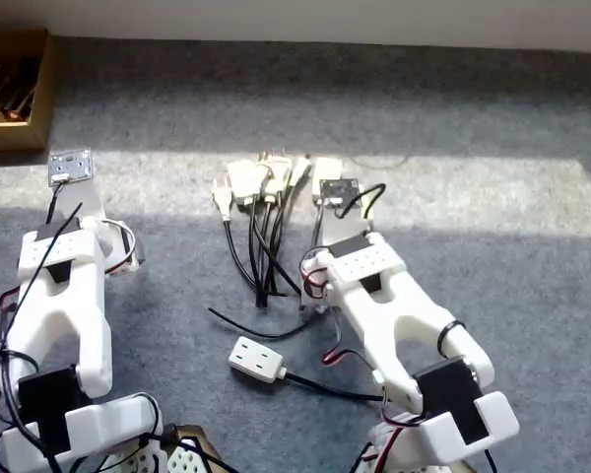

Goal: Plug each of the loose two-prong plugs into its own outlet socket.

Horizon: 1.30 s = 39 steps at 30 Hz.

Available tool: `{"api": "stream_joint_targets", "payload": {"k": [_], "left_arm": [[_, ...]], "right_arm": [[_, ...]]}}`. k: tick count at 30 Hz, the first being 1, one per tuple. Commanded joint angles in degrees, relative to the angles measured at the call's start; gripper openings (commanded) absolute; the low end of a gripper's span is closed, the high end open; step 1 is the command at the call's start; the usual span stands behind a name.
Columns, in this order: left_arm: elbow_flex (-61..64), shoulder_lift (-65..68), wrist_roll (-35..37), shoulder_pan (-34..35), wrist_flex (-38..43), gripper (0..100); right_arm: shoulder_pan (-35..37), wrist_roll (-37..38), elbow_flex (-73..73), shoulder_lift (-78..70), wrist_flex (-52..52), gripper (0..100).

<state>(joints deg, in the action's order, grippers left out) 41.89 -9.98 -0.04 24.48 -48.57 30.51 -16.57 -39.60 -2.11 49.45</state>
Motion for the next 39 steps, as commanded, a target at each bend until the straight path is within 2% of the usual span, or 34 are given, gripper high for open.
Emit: {"api": "stream_joint_targets", "payload": {"k": [1,5,8,12,15,18,20,22,24,27,28,31,35,37,39], "left_arm": [[-0.1,-2.1,0.1,-1.2,0.8,20],[-0.1,-2.1,0.1,-1.2,0.8,20],[-0.1,-2.1,0.1,-1.2,0.8,20],[-0.1,-2.1,0.1,-1.3,0.7,20],[-0.1,-2.0,0.1,-1.4,0.7,20],[0.0,-2.0,0.1,-1.4,0.7,20],[0.9,-2.0,0.1,-1.5,1.4,20],[2.0,-2.0,0.1,-1.5,3.7,20],[2.9,-2.0,0.1,-1.5,5.4,20],[3.1,-2.0,0.1,-1.5,5.6,20],[3.1,-2.0,0.1,-1.5,5.6,20],[3.1,-2.0,0.1,-1.5,5.8,20],[3.1,-2.0,0.1,-1.5,6.1,20],[3.1,-2.0,0.1,-1.5,6.1,20],[3.1,-2.0,0.1,-1.5,6.1,20]], "right_arm": [[-0.2,2.1,0.5,2.1,3.0,13.5],[-3.1,11.7,3.3,7.1,8.3,13.2],[-9.5,21.6,6.5,9.5,11.6,12.7],[-18.6,40.1,14.0,9.5,17.6,10.5],[-23.3,46.5,24.1,9.4,20.4,10.5],[-23.1,56.7,34.1,8.1,28.4,10.4],[-20.4,62.2,39.6,6.5,35.6,9.4],[-18.1,67.4,38.5,4.5,40.6,8.2],[-16.7,70.1,32.9,3.7,38.2,8.0],[-16.8,69.2,22.5,5.6,27.3,7.9],[-17.1,65.3,19.5,6.2,23.1,7.7],[-20.1,47.4,12.5,7.6,11.4,8.1],[-22.4,28.3,7.0,7.6,7.4,10.6],[-22.2,21.0,4.9,8.0,7.1,12.4],[-22.3,18.3,4.5,7.6,6.1,13.2]]}}
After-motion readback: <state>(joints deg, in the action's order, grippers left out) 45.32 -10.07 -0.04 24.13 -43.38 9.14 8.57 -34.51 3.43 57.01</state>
